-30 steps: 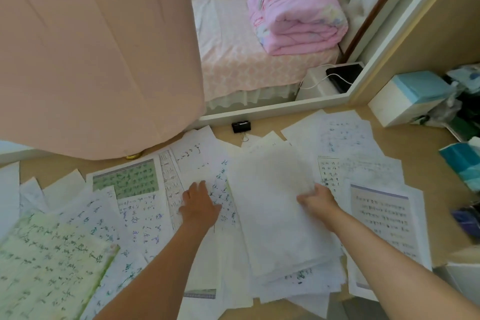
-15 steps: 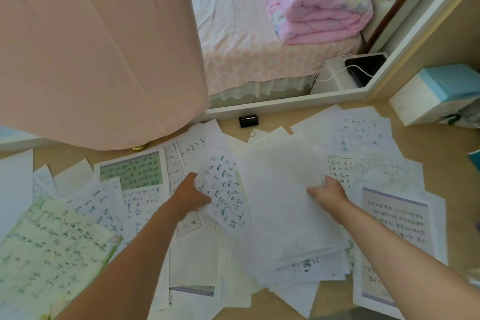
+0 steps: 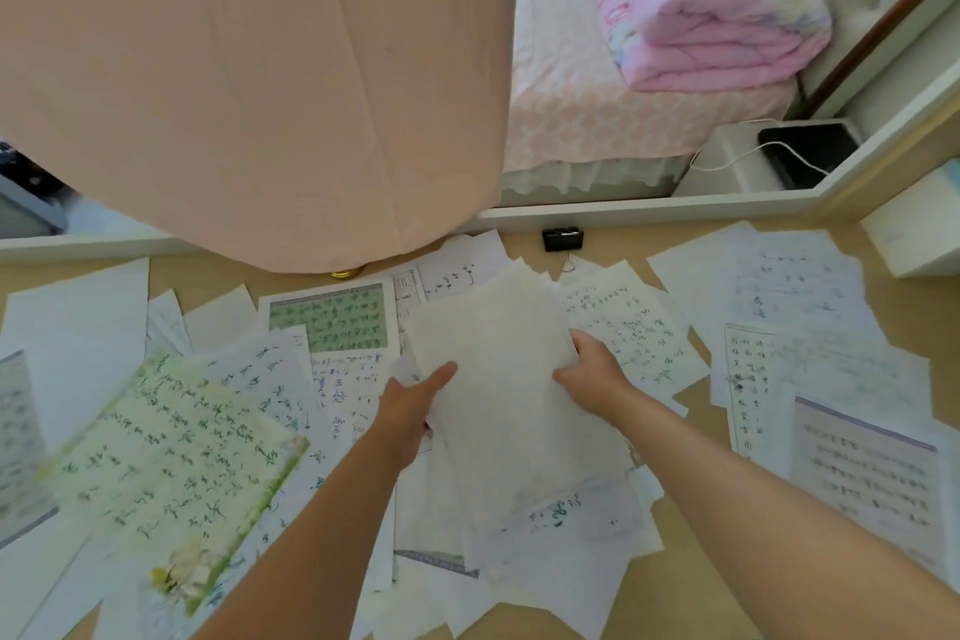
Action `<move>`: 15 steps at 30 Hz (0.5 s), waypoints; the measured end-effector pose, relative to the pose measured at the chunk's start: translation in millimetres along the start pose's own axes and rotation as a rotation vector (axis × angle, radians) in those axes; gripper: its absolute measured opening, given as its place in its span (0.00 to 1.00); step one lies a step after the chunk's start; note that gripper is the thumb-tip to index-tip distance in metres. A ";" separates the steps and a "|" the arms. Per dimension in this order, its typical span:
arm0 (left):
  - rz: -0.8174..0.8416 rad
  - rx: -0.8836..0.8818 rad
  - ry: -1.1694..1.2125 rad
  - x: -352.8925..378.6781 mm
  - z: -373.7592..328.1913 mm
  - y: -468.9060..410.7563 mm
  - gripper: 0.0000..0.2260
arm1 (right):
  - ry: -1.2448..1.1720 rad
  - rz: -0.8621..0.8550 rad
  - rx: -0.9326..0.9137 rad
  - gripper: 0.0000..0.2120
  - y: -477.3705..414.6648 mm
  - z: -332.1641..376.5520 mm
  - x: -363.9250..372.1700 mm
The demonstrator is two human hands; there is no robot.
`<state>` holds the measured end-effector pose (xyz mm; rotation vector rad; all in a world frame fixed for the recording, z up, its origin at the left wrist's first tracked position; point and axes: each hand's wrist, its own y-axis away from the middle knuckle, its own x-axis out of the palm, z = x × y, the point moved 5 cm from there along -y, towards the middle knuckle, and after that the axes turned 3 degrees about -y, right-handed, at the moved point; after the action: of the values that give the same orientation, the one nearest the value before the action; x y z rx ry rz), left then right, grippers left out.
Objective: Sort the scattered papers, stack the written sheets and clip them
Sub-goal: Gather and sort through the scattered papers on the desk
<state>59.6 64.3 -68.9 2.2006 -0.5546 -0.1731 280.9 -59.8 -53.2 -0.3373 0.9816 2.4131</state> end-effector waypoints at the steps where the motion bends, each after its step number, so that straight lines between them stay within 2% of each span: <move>1: -0.078 0.044 -0.094 -1.9 -0.6 -1.9 0.19 | 0.012 0.018 -0.007 0.20 -0.3 -0.9 7.2; 4: -0.267 0.174 -0.346 -10.6 -10.1 -4.7 0.22 | 0.063 -0.063 -0.050 0.20 2.7 -9.1 7.5; 7: -0.293 0.243 -0.610 -11.7 -26.3 -4.0 0.29 | 0.191 -0.171 -0.018 0.23 13.0 -30.0 -13.5; 9: -0.341 0.288 -0.826 -6.5 -38.2 0.5 0.39 | 0.229 -0.237 0.016 0.22 23.3 -47.0 -32.0; 11: -0.424 0.426 -1.058 10.1 -51.2 10.3 0.43 | 0.218 -0.292 0.039 0.21 36.0 -63.6 -50.6; 13: -0.368 0.605 -1.142 41.9 -59.5 18.7 0.38 | 0.194 -0.331 0.062 0.20 50.5 -80.7 -71.6; 15: -0.161 0.696 -1.111 88.0 -57.7 23.6 0.31 | 0.171 -0.385 0.099 0.19 67.8 -97.7 -96.4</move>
<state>148.1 52.8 -8.2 2.6669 -1.1454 -1.5392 328.7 -205.0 -44.1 -0.6428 1.0007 2.0060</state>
